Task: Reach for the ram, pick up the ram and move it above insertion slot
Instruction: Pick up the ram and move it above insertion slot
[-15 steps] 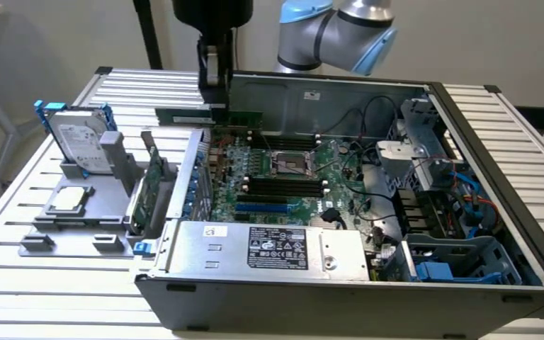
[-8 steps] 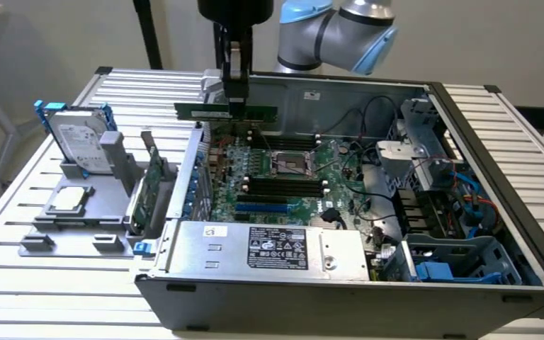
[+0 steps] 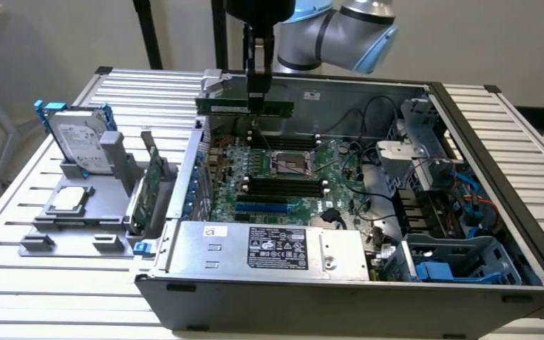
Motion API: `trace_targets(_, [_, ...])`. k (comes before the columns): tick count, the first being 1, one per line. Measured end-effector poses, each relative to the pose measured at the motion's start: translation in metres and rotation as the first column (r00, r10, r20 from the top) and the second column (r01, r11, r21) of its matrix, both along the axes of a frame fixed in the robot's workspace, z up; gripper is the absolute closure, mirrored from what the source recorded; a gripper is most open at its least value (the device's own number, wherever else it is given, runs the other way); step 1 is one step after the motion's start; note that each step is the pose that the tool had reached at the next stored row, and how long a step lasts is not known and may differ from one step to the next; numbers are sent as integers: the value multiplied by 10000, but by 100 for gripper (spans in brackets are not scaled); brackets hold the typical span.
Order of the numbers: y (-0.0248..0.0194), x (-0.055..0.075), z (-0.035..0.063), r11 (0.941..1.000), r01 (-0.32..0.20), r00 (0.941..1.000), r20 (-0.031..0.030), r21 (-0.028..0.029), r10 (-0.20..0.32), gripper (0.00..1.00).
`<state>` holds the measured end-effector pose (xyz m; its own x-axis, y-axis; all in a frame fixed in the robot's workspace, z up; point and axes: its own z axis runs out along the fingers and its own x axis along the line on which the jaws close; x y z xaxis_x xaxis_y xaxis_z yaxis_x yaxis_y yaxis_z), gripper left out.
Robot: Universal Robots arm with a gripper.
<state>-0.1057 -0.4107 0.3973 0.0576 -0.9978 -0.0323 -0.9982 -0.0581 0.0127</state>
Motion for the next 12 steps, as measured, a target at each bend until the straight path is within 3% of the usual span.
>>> trace_targets(12, [194,424,-168,10000,0,10000,0,11,0,87])
